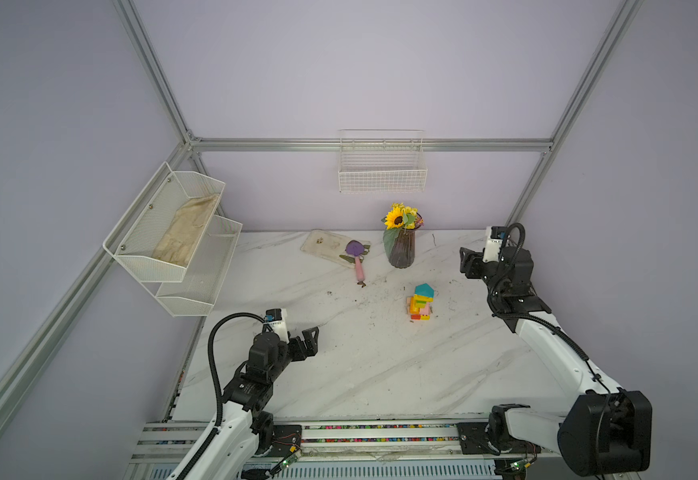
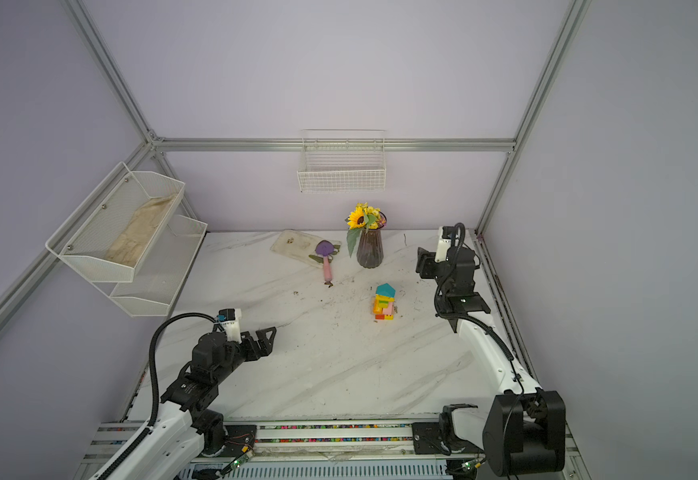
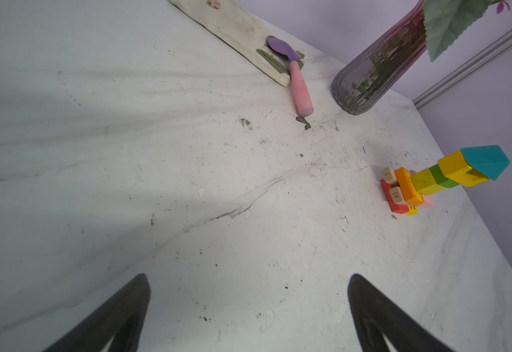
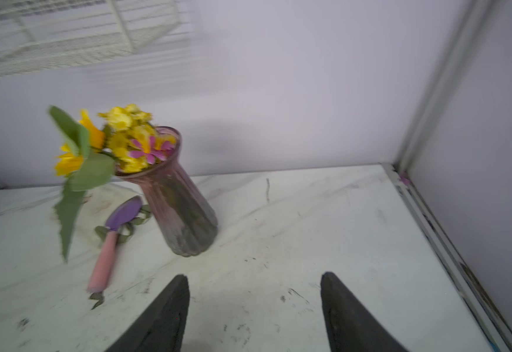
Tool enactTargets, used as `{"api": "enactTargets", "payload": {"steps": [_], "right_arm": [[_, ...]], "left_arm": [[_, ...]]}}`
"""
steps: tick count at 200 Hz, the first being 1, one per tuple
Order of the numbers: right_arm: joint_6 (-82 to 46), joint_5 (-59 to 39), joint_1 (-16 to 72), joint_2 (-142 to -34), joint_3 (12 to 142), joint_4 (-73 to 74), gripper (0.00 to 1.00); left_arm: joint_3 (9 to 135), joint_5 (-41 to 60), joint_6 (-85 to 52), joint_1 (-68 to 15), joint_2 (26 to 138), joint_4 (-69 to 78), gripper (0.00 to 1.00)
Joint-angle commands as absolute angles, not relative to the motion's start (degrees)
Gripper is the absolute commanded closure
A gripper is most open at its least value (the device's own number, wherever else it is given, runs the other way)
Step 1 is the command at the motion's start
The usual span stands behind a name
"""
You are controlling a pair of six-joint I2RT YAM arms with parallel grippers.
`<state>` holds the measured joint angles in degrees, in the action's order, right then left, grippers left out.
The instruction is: Build the wood block tower
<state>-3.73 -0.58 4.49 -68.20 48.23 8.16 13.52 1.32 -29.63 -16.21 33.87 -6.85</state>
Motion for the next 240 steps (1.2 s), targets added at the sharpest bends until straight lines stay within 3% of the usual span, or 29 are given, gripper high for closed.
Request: {"api": "enactTargets", "payload": {"steps": [1,17,49,83,121,164,195,221,240], "right_arm": [[-17.1,18.9,4.6,-63.7,40.2,14.9,0.2],[-19.1,23.3,4.5,-62.3,34.9,16.0,0.03],[-11.4,21.9,4.5,-62.7,26.9,24.8,0.03],[-8.5,24.5,4.5,-69.7,24.3,29.5,0.03],[-6.3,24.7,4.5,-80.4,20.9,41.7,0.03],[-2.6,17.2,4.6,-86.0,18.0,55.5,0.03],[-2.7,17.8,4.5,-89.7,19.2,58.4,0.03],[-1.4,16.9,4.5,-99.2,20.1,67.1,0.03],[-0.4,15.2,4.6,-102.1,22.0,66.6,0.03]], "left_arm": [[18.8,-8.7,-22.1,-16.1,33.6,1.3,0.0],[17.9,-16.7,-18.5,-16.1,35.0,5.8,0.0],[16.4,-29.7,-12.6,-16.0,40.0,15.3,0.0],[11.6,-37.4,-2.2,-15.1,49.7,37.4,0.0],[14.7,-34.5,-1.5,-10.5,61.6,38.8,0.0],[12.1,-29.4,-7.8,-4.1,70.1,49.7,0.0],[12.8,-26.2,-9.1,-0.9,74.0,54.1,0.0],[14.4,-25.0,-7.4,-0.5,76.8,54.2,0.0],[15.8,-20.6,-6.6,0.6,84.3,59.0,0.0]]}}
